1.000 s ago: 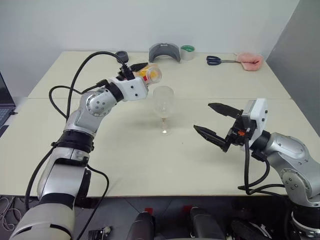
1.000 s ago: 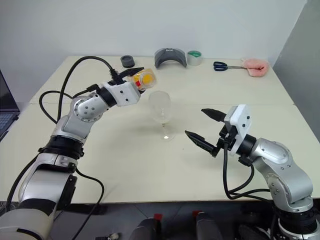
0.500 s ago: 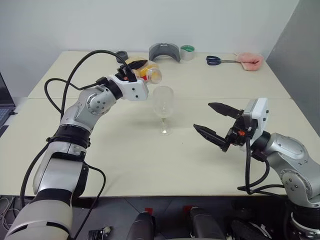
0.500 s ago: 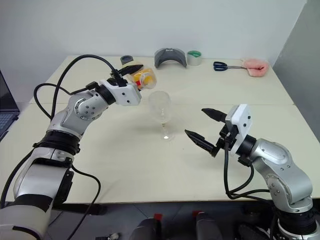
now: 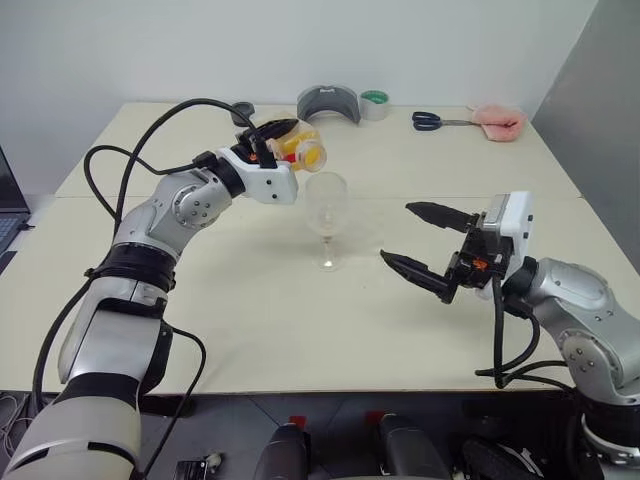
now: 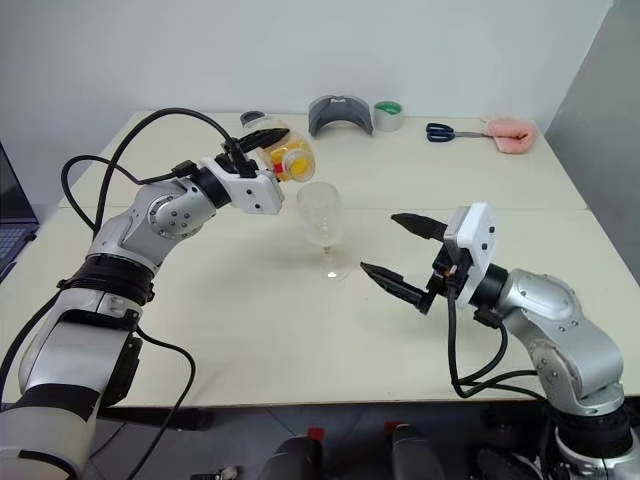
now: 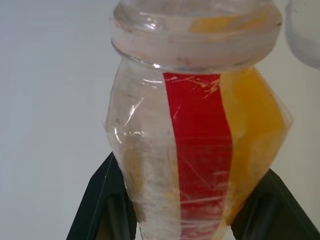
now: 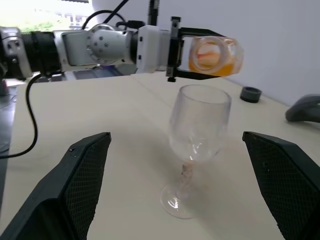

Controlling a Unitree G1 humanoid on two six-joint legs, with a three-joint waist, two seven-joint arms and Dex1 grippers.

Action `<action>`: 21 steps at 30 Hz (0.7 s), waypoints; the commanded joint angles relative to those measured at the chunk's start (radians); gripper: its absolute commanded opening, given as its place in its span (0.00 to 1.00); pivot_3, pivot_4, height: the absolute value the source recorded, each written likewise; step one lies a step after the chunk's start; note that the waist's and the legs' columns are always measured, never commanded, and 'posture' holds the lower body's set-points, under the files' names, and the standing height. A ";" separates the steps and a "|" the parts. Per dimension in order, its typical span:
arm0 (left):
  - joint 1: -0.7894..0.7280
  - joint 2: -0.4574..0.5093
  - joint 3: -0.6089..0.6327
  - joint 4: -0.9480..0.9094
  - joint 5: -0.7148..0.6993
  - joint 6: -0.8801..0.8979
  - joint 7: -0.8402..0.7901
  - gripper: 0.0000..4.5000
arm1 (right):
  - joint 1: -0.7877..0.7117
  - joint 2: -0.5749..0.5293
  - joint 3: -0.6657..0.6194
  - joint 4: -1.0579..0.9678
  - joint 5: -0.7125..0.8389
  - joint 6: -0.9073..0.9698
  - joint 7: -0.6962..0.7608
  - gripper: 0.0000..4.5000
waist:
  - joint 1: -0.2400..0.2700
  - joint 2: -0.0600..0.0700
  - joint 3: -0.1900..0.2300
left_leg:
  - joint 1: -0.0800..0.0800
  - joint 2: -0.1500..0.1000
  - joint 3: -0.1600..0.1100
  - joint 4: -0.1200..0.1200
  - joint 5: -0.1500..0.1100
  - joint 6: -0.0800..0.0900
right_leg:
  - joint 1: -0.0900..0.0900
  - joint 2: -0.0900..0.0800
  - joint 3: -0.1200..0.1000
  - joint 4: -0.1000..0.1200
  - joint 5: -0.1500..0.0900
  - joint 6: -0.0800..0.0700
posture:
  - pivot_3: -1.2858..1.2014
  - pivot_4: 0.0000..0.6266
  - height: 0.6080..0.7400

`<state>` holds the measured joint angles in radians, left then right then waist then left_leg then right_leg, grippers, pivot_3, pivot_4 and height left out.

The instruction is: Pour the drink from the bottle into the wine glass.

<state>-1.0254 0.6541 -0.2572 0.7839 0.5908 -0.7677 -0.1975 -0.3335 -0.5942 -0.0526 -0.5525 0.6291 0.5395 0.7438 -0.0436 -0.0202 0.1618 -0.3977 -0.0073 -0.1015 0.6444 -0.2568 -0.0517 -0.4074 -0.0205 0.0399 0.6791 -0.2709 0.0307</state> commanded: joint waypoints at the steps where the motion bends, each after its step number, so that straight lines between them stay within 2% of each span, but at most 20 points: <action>1: -0.049 0.020 0.001 -0.018 0.013 -0.017 0.039 0.41 | -0.044 -0.009 0.000 0.024 0.014 -0.020 0.041 1.00 | 0.000 0.000 0.000 | 0.000 0.000 0.000 0.000 0.000 0.000 | 0.000 0.000 0.000 0.000 0.000 0.000 | 0.52 0.24 1.00; 21: -0.081 0.050 -0.035 -0.009 0.121 -0.025 0.181 0.41 | -0.056 0.049 0.012 0.037 -0.012 -0.025 -0.006 1.00 | 0.000 0.000 0.000 | 0.000 0.000 0.000 0.000 0.000 0.000 | 0.000 0.000 0.000 0.001 0.000 0.000 | 0.52 0.24 1.00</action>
<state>-1.0604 0.6848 -0.3046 0.7846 0.7150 -0.7891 -0.0479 -0.3737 -0.5463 -0.0274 -0.4853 0.6105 0.5292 0.7459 -0.0439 -0.0202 0.1618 -0.3978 -0.0073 -0.1016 0.6447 -0.2568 -0.0518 -0.4075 -0.0207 0.0399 0.6797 -0.2709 0.0307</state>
